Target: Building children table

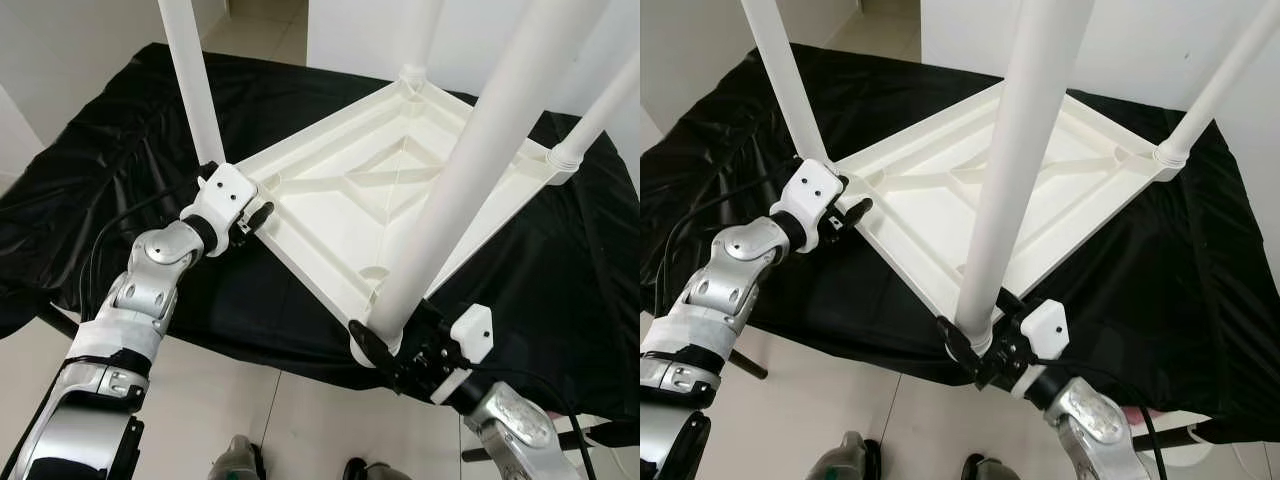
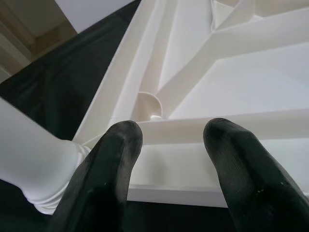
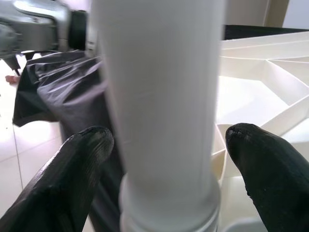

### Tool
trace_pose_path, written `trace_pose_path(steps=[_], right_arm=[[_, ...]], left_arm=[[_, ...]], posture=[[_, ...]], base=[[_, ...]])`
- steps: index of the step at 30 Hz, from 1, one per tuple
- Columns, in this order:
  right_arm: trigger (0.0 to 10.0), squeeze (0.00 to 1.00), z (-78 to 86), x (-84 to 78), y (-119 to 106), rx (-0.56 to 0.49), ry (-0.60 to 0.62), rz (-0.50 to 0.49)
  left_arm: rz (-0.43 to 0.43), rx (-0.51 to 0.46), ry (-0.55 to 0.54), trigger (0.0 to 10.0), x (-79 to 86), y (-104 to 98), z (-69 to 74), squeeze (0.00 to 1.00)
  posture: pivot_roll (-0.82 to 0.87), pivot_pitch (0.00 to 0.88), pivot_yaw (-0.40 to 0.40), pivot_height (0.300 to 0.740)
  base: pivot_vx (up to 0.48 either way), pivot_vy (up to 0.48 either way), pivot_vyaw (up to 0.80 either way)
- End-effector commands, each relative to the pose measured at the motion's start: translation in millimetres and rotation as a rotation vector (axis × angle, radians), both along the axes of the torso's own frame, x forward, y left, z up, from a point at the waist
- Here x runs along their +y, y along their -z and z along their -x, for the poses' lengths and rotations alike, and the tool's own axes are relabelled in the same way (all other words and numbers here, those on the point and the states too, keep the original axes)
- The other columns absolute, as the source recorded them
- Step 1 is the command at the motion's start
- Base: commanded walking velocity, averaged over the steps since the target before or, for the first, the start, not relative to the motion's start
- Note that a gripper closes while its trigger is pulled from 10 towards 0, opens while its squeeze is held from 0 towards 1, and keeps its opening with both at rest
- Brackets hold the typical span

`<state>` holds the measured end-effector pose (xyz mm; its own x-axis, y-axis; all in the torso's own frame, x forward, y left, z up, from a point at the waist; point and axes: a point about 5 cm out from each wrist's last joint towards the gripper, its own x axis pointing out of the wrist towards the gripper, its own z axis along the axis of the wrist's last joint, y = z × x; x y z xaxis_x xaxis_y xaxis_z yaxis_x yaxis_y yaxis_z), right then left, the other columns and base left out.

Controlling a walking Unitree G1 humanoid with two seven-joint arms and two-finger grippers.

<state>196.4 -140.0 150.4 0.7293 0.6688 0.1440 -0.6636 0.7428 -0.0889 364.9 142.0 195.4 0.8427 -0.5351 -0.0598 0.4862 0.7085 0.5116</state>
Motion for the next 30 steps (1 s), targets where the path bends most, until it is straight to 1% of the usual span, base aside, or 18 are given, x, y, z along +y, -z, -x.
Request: trace_pose_path(steps=[1,8,11,18,19,21,22,23,25,26,30], right_arm=[[10.0,0.00,4.6,-5.3,-1,-0.001,0.004,0.023],[10.0,0.00,10.1,-11.0,-3,-0.006,0.019,0.043],[10.0,0.00,19.4,-15.2,0,0.010,-0.001,0.044],[10.0,0.00,26.1,-21.4,7,0.052,-0.037,0.049],[10.0,0.00,28.4,-28.0,11,0.078,-0.055,0.058],[10.0,0.00,28.4,-28.0,11,0.078,-0.055,0.058],[10.0,0.00,30.1,-33.9,13,0.092,-0.062,0.064],[10.0,0.00,30.1,-33.9,13,0.092,-0.062,0.064],[10.0,0.00,28.7,-50.9,18,0.105,-0.035,0.102],[10.0,0.00,27.3,-56.2,19,0.103,-0.018,0.115],[10.0,0.00,23.9,-59.3,16,0.071,0.007,0.129]], left_arm=[[-0.021,0.016,0.029,10.0,-6.5,6,-1.7,0.00],[-0.056,0.029,0.063,10.0,-16.1,9,-6.7,0.00],[-0.079,0.037,0.093,10.0,-26.2,13,-10.4,0.00],[-0.088,0.040,0.116,10.0,-34.3,13,-12.9,0.00],[-0.097,0.045,0.125,10.0,-36.8,14,-13.7,0.00],[-0.097,0.045,0.125,10.0,-36.8,14,-13.7,0.00],[-0.103,0.053,0.130,10.0,-38.4,15,-14.3,0.00],[-0.103,0.053,0.130,10.0,-38.4,15,-14.3,0.00],[-0.147,0.073,0.137,10.0,-39.6,21,-15.0,0.00],[-0.165,0.081,0.139,10.0,-39.6,24,-14.9,0.00],[-0.186,0.091,0.148,10.0,-39.3,29,-14.5,0.00]], posture=[[0.09,0.137,0.027,0.740],[0.07,0.141,0.035,0.740],[0.05,0.142,0.044,0.740],[0.03,0.142,0.050,0.740],[0.02,0.141,0.057,0.740],[0.02,0.141,0.057,0.740],[0.02,0.141,0.057,0.740],[0.02,0.141,0.057,0.740],[0.02,0.138,0.059,0.740],[0.02,0.138,0.059,0.740],[0.02,0.134,0.061,0.740]], base=[[0.000,0.000,0.00],[0.000,0.000,0.00],[0.000,0.000,0.00],[0.000,0.000,0.00],[0.000,0.000,0.00],[0.000,0.000,0.00],[0.000,0.000,0.00],[0.000,0.000,0.00],[0.000,0.000,0.00],[0.000,0.000,0.00],[0.000,0.000,0.00]])
